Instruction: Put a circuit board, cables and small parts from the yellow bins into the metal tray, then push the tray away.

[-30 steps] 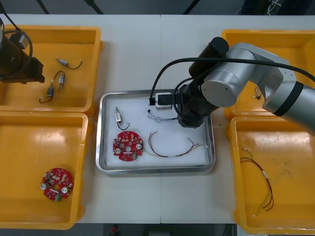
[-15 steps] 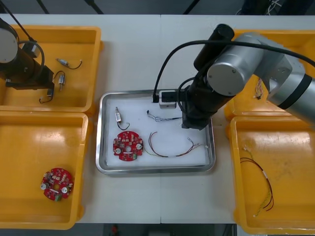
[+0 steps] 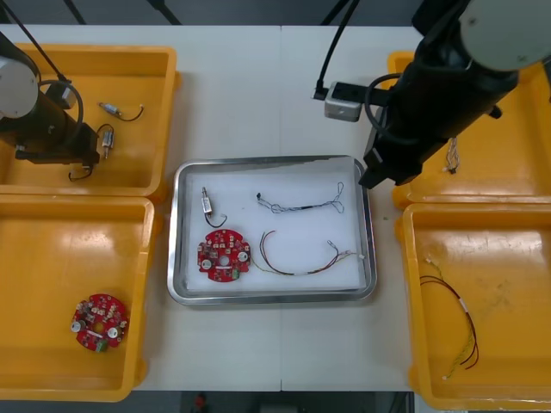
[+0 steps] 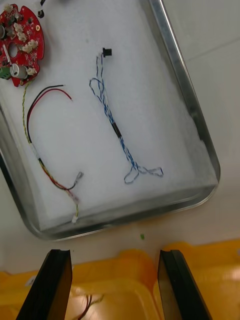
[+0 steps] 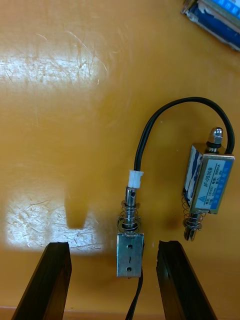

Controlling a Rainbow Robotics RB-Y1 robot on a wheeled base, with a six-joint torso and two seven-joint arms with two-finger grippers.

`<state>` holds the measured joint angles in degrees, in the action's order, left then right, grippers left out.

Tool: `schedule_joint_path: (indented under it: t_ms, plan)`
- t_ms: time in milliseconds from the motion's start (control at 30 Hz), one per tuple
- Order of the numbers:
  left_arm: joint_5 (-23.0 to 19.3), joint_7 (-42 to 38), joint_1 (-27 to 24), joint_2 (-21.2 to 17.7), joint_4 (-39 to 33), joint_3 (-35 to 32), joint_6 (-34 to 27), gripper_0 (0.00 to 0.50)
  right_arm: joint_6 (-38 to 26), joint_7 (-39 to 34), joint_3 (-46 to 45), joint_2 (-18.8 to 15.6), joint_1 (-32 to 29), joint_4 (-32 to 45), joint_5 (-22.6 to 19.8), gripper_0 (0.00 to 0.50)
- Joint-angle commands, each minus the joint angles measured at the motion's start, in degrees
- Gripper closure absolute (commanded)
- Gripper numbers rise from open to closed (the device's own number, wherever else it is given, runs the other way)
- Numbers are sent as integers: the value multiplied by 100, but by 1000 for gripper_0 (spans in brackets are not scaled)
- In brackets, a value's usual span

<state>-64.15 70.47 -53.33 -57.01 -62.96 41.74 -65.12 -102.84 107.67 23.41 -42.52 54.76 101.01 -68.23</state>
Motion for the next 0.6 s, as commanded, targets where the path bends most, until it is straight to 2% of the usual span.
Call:
schedule_joint_path:
  t_ms: [33,167,433,467,500,533,600]
  plan:
    - [-54,90,-134,58,20,123,78,0,-465,-704,-697,-424,-1,191,-182,0]
    - [-54,90,-134,93,64,123,96,0,-716,-1310,-1058,-687,-133,191,-261,0]
    - [-106,195,-134,199,284,123,201,0,-716,-2382,-1682,-1206,-669,209,-314,0]
    - [-106,213,-134,199,284,123,201,35,-716,-2497,-1743,-1294,-757,235,-305,0]
    - [-115,230,-134,199,284,123,201,122,-716,-2629,-1805,-1373,-836,252,-296,0]
    - [-115,239,-134,199,284,123,201,184,-716,-2699,-1857,-1417,-888,261,-288,0]
    - [-124,265,-134,199,293,123,201,435,-716,-2875,-2068,-1514,-1091,332,-208,0]
